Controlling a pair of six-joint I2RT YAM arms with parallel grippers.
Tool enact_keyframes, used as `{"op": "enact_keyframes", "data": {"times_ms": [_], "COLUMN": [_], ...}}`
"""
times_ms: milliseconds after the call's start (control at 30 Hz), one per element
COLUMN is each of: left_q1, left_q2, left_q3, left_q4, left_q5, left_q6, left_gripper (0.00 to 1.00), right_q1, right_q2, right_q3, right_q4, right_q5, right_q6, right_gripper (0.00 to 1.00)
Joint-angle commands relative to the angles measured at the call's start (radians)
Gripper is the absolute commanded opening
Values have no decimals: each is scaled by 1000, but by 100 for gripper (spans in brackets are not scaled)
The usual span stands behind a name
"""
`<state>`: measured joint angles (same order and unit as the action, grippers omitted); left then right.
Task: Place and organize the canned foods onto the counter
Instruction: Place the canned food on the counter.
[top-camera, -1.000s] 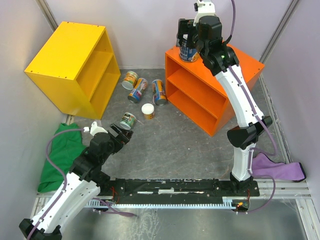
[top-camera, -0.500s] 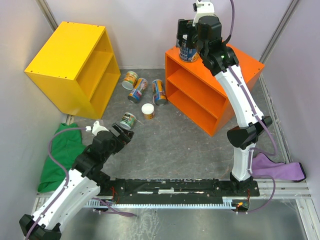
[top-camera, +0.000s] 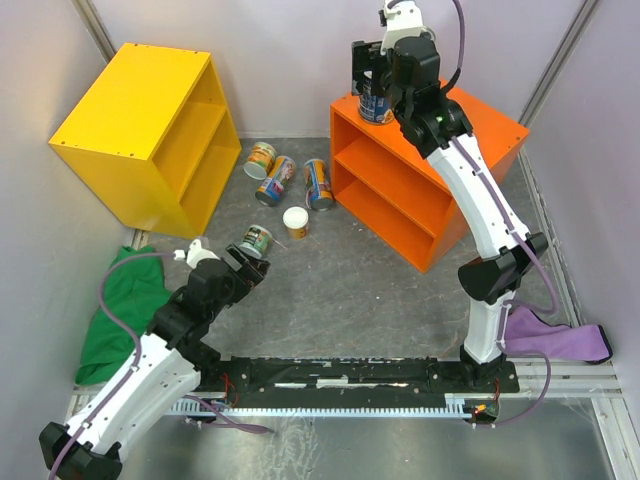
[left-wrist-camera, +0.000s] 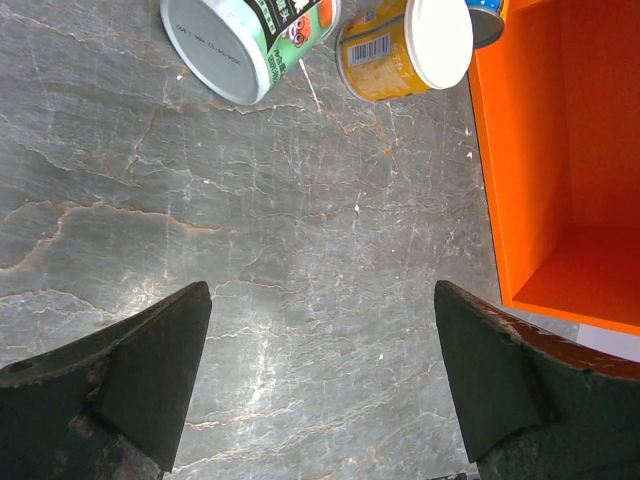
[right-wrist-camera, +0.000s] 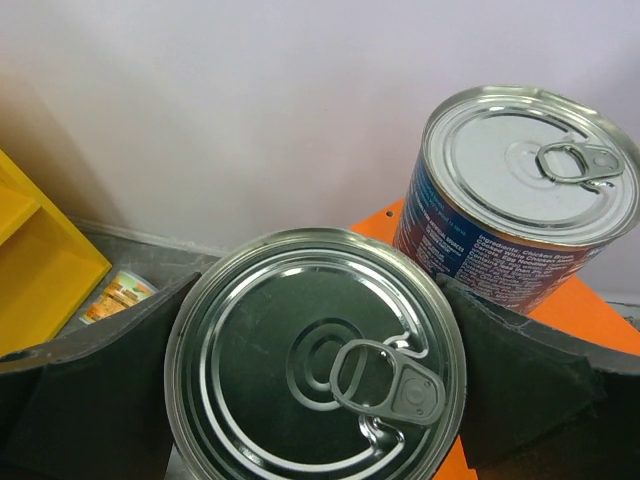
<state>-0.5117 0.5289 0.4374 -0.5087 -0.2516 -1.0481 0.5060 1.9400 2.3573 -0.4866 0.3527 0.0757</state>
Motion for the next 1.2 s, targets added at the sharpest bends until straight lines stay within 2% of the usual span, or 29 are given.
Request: {"op": "enact_keyframes", "data": {"times_ms": [0,367,667,933,1167], "left_q1": [5,5,5,5,5], "left_q2": [17,29,24,1,-1], "left_q3": [24,23,22,13,15], "left_q4": [64,78,78,71,69], "left_q5": [14,15,16,15,18], "left_q6": [29,34,34,23,25], "left_gripper": [98,98,99,98,98], "right_q1": [3,5,4,4,4], "right_q2": [-66,-74,-126,-269,-418], "right_q3": [-21,68,59,-76,-262], "right_q4": [88,86,104,143,148], "right_q5": [11,-19,-29,2,66], "right_q6": [-26,-20,-2,29,52], "right_gripper": [99,99,99,100,92]}}
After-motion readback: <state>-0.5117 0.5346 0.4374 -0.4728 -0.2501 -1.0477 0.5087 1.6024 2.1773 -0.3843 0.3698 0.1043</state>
